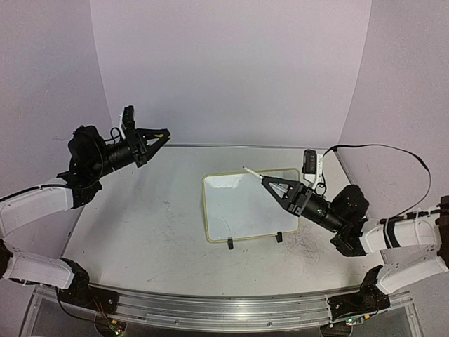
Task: Write a sentence on the whiteboard
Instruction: Open the pen cap from the whiteboard marker, then place the pen cap at the center of the board.
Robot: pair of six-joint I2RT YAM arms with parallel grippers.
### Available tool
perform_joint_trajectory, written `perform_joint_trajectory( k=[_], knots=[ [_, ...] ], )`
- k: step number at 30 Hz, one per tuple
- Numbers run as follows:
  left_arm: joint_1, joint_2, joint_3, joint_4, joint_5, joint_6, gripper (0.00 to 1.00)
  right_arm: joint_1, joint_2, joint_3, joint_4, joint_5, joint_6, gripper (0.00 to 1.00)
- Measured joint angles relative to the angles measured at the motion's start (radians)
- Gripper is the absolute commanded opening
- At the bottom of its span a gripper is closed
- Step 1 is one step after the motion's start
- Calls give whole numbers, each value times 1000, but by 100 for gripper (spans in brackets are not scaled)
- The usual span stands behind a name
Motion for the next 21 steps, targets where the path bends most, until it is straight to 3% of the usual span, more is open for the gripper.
perform_joint_trajectory(
  k=[3, 12, 21],
  knots=[
    [23, -34, -16, -19, 1, 9, 0, -3, -97, -21, -66, 27, -46, 0],
    [24, -1, -198, -168, -46, 58, 0, -5, -309, 53, -478, 204, -249, 0],
    [9, 146, -268, -234, -69, 133, 2, -5, -342, 67, -618, 264, -328, 0]
  ],
)
